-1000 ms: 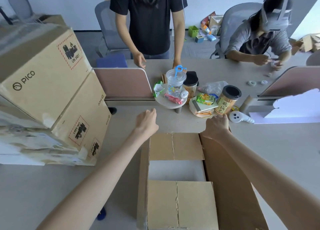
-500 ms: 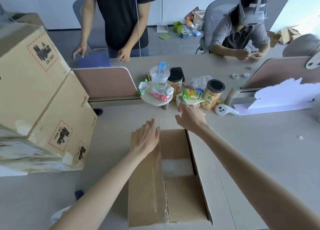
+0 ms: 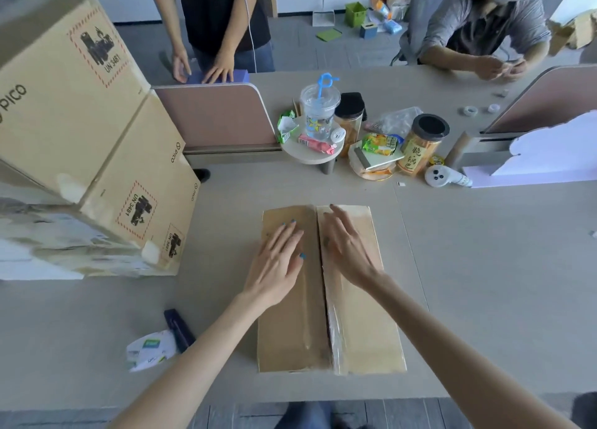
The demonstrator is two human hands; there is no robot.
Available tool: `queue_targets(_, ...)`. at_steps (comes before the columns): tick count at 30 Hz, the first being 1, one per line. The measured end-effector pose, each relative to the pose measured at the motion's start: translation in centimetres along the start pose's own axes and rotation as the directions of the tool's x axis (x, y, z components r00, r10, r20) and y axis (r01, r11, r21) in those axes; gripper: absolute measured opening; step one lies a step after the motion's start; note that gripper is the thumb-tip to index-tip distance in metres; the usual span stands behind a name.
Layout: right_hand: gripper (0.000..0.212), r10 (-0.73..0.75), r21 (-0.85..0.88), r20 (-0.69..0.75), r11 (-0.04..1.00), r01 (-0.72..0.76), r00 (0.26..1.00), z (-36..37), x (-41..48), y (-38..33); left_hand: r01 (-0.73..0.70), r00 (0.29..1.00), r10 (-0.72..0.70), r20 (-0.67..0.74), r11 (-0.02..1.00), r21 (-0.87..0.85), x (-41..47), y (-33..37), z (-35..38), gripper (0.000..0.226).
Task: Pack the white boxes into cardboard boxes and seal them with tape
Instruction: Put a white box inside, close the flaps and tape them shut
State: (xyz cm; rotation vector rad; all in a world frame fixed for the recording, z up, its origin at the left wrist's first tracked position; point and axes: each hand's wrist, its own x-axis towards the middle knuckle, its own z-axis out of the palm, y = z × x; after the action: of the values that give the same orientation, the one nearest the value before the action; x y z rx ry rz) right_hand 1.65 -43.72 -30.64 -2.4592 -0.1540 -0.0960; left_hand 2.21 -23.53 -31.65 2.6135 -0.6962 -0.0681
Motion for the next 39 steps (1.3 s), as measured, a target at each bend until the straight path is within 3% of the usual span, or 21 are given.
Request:
queue_targets(5, 0.055, -0.019, -0.273, 0.018, 0.962, 0.023, 1.000, 2.0, -3.7, 0.5, 0.028, 0.999, -0.036, 0.028, 0.966, 0.256, -0.8, -0.2, 2.7, 0.062)
queue_targets(10, 0.059, 0.034, -0.389, 0.044, 0.921, -0.014, 0.998, 3.0, -4.2, 0.6, 0.040, 0.999, -0.031, -0.033, 0.950, 0.310, -0.9, 0.0, 3.3, 0.060)
queue_targets(20, 0.060, 0.087, -0.433, 0.114, 0.901, -0.029, 0.990, 2.0, -3.3, -0.3, 0.067, 0.990, -0.106, 0.098, 0.940, 0.334, 0.1, 0.6, 2.0, 0.064)
queue_targets(24, 0.080, 0.075, -0.407, 0.150, 0.913, -0.007, 0.986, 1.5, -3.4, -0.7, 0.098, 0.974, -0.149, 0.169, 0.956, 0.277, -0.6, 1.4, 0.5, 0.061)
queue_targets(27, 0.082, 0.061, -0.359, 0.175, 0.933, 0.006, 0.983, 0.7, -3.9, -1.8, 0.133, 0.985, -0.151, 0.085, 0.973, 0.190, -3.1, 2.0, -0.9, 0.056)
queue_targets(33, 0.057, -0.133, -0.306, 0.154, 0.936, 0.175, 0.979, 1.7, -5.1, -5.9, 0.228, 0.960, -0.203, -0.193, 0.967, 0.117, -9.8, 0.4, -2.9, 0.042)
queue_targets(39, 0.042, -0.258, -0.276, 0.237, 0.906, 0.319, 0.937, 5.6, -5.3, -11.8, 0.439, 0.878, -0.403, -0.259, 0.893, 0.099, -16.4, -5.7, -4.7, 0.032)
